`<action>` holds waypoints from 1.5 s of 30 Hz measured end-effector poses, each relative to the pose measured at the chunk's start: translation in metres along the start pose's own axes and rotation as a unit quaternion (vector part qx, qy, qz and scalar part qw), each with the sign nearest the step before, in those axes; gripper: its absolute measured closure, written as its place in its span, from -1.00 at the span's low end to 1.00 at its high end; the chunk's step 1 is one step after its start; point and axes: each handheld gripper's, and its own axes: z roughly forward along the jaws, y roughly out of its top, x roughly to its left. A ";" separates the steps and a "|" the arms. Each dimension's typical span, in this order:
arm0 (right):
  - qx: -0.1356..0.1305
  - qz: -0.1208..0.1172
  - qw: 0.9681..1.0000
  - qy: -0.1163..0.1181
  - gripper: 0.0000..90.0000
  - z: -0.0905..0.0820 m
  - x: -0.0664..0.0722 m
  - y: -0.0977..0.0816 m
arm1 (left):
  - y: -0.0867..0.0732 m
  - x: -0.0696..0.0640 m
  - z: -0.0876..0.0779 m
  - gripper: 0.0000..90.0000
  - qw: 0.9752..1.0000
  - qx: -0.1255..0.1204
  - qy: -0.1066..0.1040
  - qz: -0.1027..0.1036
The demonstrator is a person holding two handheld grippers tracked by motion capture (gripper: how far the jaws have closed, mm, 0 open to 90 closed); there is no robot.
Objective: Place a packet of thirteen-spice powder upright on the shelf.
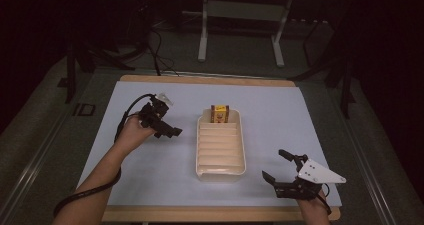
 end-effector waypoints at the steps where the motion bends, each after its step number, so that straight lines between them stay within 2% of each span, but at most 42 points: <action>1: 0.000 0.000 1.000 0.000 -0.68 0.000 0.000 0.000 | -0.002 -0.001 0.000 -0.97 1.000 0.000 0.002 -0.002; 8: 0.002 0.001 1.000 -0.002 -0.68 0.000 0.000 0.000 | -0.018 -0.012 -0.010 -0.97 1.000 -0.020 -0.005 -0.016; 12: 0.003 0.001 1.000 -0.001 -0.68 0.001 0.000 0.000 | -0.028 -0.024 -0.016 -0.97 0.999 -0.040 0.007 -0.023; 16: 0.003 0.000 1.000 -0.002 -0.68 0.001 0.001 0.000 | -0.036 -0.034 -0.020 -0.97 0.998 -0.048 0.022 -0.023; 19: 0.003 0.000 1.000 -0.001 -0.68 0.000 0.000 0.000 | -0.042 -0.039 -0.021 -0.97 0.998 -0.053 0.023 -0.025; 21: 0.002 0.001 1.000 -0.003 -0.68 0.000 0.000 0.000 | -0.051 -0.047 -0.022 -0.97 0.998 -0.055 0.031 -0.023; 23: 0.003 -0.001 1.000 -0.003 -0.68 0.000 0.000 0.000 | -0.056 -0.051 -0.022 -0.97 0.997 -0.057 0.037 -0.030; 29: 0.006 -0.002 1.000 -0.004 -0.68 0.001 0.001 0.000 | -0.070 -0.057 -0.025 -0.97 0.995 -0.068 0.049 -0.050; 33: 0.005 -0.001 1.000 -0.003 -0.68 0.000 0.001 0.000 | -0.079 -0.058 -0.027 -0.97 0.996 -0.070 0.033 -0.053; 34: 0.005 -0.001 1.000 -0.004 -0.68 0.000 0.001 0.000 | -0.081 -0.059 -0.028 -0.97 0.996 -0.069 0.035 -0.051; 39: 0.005 -0.002 1.000 -0.003 -0.68 0.000 0.000 0.000 | -0.094 -0.061 -0.034 -0.97 0.994 -0.079 0.033 -0.068; 43: 0.004 -0.003 1.000 -0.002 -0.68 0.000 0.000 0.000 | -0.104 -0.065 -0.038 -0.97 0.993 -0.080 0.042 -0.071; 45: 0.004 -0.003 1.000 -0.002 -0.68 0.000 0.001 0.000 | -0.108 -0.065 -0.039 -0.97 0.994 -0.079 0.034 -0.069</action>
